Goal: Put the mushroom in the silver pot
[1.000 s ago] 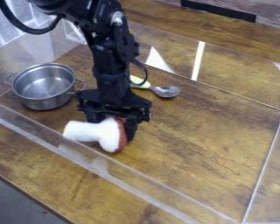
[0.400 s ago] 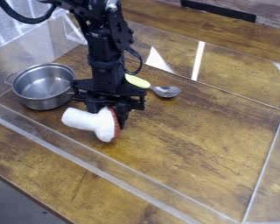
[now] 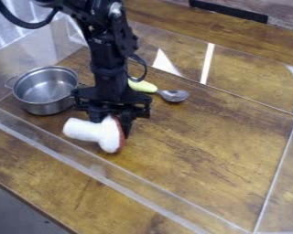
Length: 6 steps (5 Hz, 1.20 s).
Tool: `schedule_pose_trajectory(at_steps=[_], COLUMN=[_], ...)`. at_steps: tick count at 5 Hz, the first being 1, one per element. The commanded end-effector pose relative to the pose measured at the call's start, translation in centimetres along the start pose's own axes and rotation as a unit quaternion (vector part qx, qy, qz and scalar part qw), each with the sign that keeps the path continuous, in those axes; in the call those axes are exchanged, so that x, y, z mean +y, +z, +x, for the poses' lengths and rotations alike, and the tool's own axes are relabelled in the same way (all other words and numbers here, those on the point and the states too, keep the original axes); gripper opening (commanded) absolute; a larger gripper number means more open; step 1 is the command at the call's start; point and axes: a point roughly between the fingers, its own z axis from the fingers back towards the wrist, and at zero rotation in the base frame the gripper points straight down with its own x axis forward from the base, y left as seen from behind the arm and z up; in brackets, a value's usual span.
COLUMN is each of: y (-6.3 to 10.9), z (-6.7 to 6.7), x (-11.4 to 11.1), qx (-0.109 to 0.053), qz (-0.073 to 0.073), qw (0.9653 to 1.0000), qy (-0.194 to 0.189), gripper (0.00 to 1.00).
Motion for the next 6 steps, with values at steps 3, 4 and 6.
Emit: schedule_pose_trajectory(at_steps=[3,4,6], y=[3.3,4.1,5.5], z=[0.2,1.0,2.4], x=[-0.9,-1.6,-0.9], qx=[-0.024,-0.023,-0.019], qz=[-0.022,-0.029,-0.036], qw=[0.9959,0.9925,0.9915], qy=[-0.085,-0.117,-0.124], gripper=[0.0,0.0,0.0])
